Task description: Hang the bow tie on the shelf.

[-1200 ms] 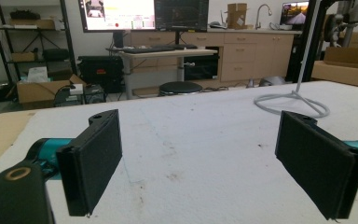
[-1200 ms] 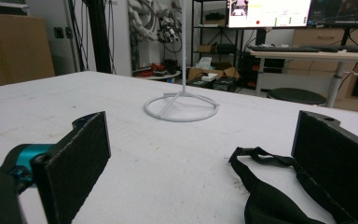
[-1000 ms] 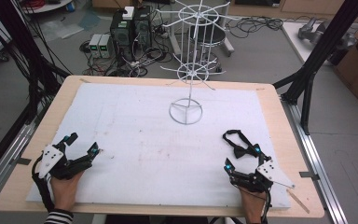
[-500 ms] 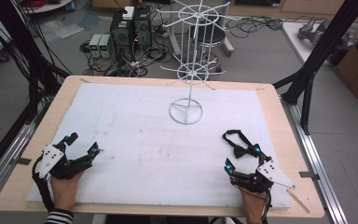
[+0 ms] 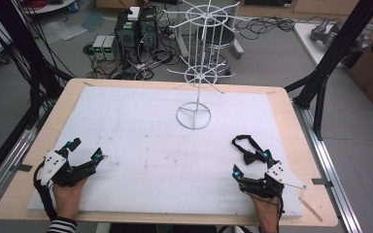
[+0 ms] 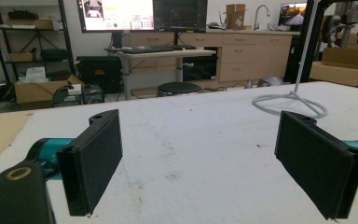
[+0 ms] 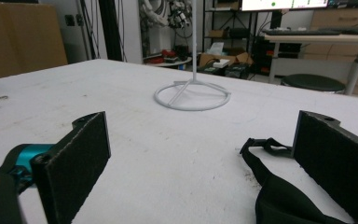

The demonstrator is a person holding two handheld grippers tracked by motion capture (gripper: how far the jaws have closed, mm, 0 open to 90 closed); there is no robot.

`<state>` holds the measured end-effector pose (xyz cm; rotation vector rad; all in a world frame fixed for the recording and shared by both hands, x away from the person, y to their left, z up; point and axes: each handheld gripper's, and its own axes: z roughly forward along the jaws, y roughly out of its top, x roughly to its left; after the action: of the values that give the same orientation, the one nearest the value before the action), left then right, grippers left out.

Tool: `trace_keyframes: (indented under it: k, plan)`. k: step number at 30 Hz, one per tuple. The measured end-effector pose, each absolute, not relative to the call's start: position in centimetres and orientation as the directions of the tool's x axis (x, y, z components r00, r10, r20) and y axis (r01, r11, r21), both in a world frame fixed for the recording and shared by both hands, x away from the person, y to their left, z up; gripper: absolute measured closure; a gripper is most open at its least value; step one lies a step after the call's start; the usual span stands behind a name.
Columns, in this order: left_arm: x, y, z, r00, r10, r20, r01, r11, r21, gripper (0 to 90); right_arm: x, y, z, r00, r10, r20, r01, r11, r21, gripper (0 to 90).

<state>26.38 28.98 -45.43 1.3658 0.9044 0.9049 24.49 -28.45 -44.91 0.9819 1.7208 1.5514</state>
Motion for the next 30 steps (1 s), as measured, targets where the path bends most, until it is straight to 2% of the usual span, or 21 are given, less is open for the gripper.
trace_keyframes:
  k: [7,15,24,30]
  plan:
    - [26.4,29.0,-45.4,0.396,0.918,0.000,-0.006,0.003,1.000,15.2,24.6,-29.0,-43.3,-0.554,0.833,-0.012,0.122,0.096,0.988,3.9]
    - [26.4,29.0,-45.4,0.395,0.919,-0.006,-0.009,0.010,1.000,15.2,25.8,-30.2,-40.8,-0.564,0.825,-0.008,0.168,0.125,0.978,4.1]
    - [26.4,29.0,-45.4,0.396,0.918,-0.009,-0.007,0.013,1.000,15.2,27.9,-30.1,-39.3,-0.570,0.822,-0.027,0.237,0.196,0.952,5.1]
    - [26.4,29.0,-45.4,0.395,0.919,-0.010,-0.007,0.013,1.000,15.2,29.3,-31.1,-39.2,-0.534,0.846,0.000,0.329,0.207,0.921,8.0]
